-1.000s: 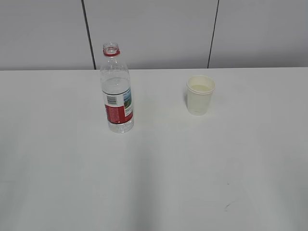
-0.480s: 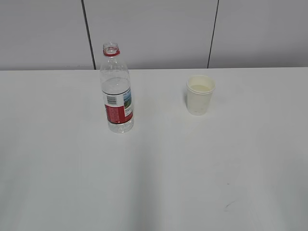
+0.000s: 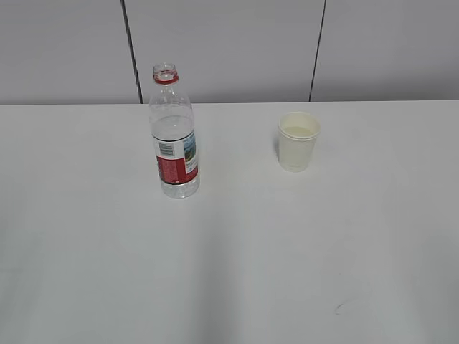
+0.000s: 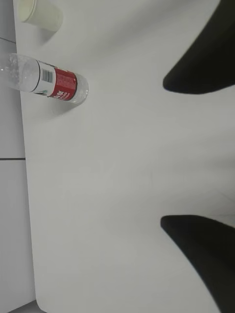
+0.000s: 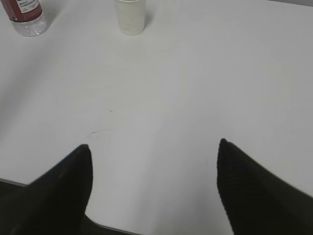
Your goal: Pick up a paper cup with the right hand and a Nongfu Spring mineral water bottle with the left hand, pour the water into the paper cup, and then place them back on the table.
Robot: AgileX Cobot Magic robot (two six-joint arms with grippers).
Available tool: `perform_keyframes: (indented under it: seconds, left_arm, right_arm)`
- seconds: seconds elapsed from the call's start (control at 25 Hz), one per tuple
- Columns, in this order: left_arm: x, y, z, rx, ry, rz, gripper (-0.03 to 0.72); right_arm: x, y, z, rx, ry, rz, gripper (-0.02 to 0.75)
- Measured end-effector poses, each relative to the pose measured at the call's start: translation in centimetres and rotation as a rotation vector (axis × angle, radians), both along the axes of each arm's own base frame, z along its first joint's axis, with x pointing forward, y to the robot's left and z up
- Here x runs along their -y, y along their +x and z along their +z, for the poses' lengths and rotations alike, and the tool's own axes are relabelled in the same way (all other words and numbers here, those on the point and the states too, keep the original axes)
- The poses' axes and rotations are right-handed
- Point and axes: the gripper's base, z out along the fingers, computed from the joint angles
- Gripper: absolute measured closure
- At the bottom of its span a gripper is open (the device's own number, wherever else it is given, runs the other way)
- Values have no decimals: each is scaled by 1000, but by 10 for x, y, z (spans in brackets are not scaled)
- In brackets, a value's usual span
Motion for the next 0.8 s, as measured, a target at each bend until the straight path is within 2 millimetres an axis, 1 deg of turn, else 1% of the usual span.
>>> perform_keyframes:
  seconds: [0.8]
  left_arm:
    - [0, 0, 0, 0, 0, 0, 221]
  right_arm:
    - [0, 0, 0, 0, 0, 0, 153]
